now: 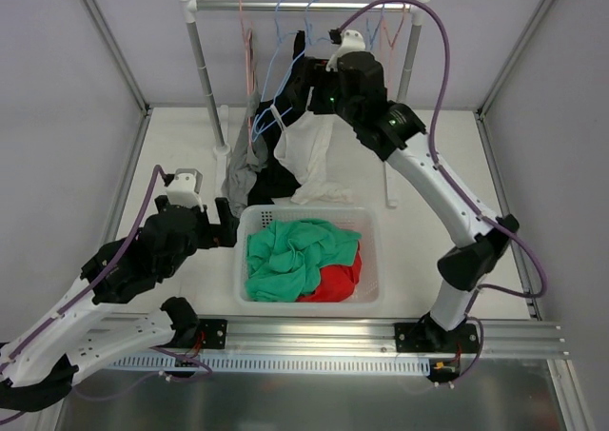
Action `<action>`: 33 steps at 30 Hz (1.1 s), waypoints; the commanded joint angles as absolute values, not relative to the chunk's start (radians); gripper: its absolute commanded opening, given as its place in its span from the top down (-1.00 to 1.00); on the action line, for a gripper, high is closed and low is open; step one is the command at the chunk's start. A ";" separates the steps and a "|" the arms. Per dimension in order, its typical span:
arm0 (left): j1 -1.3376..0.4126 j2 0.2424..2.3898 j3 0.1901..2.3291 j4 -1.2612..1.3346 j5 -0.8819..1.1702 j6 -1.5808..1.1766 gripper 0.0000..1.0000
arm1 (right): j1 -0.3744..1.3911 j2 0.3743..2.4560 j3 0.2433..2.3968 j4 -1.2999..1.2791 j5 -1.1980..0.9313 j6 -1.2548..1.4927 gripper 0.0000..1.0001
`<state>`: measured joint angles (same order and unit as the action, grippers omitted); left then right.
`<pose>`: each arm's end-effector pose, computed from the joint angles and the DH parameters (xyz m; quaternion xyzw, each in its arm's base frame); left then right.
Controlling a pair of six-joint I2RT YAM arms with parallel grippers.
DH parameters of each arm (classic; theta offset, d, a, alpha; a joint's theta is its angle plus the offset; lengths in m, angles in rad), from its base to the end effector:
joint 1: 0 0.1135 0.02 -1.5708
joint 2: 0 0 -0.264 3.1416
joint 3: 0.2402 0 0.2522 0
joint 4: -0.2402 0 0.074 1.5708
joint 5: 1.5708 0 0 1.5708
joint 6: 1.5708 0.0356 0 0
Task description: Remove the tank top from the hanger
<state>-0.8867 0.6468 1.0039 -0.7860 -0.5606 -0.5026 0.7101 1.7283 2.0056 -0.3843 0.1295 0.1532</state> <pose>0.0858 -0.0753 0.3711 0.0076 0.8222 -0.1536 0.5480 0.2982 0.2503 0.4873 -0.1625 0.7256 0.2353 0.6259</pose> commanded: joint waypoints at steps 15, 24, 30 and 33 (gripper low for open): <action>-0.876 0.517 0.854 -0.808 -0.499 -0.414 -0.97 | 0.732 2.011 2.335 -0.367 0.255 0.057 -0.17; -0.876 0.502 0.845 -0.808 -0.500 -0.414 -0.97 | 0.733 1.961 2.249 -0.367 0.333 0.037 -0.01; -0.876 0.483 0.842 -0.807 -0.495 -0.417 -0.97 | 0.733 1.862 2.133 -0.367 0.376 0.018 0.13; -0.876 0.482 0.842 -0.807 -0.492 -0.417 -0.97 | 0.735 1.832 2.091 -0.368 0.400 0.008 0.32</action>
<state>-0.8818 0.4881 0.8509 -0.8261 -0.5022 -0.4294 0.7292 1.9354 2.1105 -0.4026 0.3359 0.0288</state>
